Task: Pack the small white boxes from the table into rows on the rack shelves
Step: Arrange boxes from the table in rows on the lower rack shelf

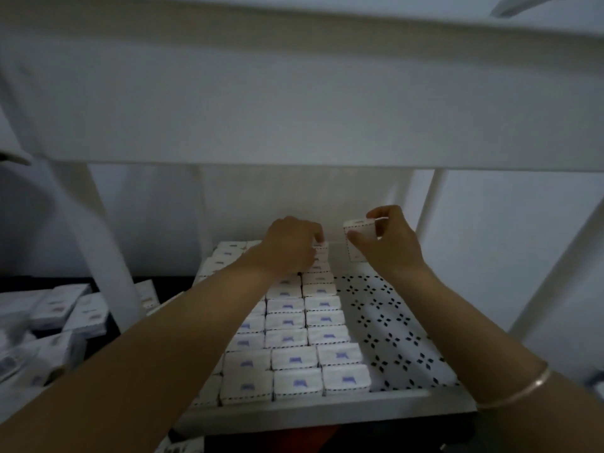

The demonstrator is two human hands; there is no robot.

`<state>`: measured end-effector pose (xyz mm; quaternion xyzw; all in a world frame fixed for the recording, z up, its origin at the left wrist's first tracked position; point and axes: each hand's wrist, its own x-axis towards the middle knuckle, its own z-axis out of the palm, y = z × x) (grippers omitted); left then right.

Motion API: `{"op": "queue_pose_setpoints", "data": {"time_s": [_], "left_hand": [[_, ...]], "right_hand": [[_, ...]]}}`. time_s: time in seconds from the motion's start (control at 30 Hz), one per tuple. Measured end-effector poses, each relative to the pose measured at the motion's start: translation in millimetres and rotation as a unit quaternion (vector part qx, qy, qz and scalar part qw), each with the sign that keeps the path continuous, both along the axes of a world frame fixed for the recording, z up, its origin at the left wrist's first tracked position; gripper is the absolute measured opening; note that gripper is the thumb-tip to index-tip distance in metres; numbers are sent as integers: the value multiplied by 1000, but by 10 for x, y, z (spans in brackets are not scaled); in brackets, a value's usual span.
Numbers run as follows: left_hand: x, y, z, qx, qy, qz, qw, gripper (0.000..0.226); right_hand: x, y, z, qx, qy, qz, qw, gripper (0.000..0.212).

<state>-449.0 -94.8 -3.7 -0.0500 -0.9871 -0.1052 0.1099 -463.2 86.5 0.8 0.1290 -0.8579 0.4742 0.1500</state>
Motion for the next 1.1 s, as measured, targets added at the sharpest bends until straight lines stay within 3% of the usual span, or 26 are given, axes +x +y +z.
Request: {"op": "queue_pose_setpoints", "data": {"time_s": [0.27,0.5,0.8,0.97,1.1], "left_hand": [[141,60,-120,-100,66,-15,993,42],[263,112,-97,-84,77,-7,993,42],[406,160,-56,-61,45,4,997,43],[596,189,-23,7,-55,17,998,42],[896,199,-94,5,-2,29,1000,47]], "right_hand": [[-323,-273,-52,23,44,40,998,24],[-379,-310,-73,98,81,55,990,23],[-321,-460,-119,139,30,125,982,16],[-269,-487,-176,114,7,114,987,31],[-177,-482,-223,112,-35,135,984,45]]}}
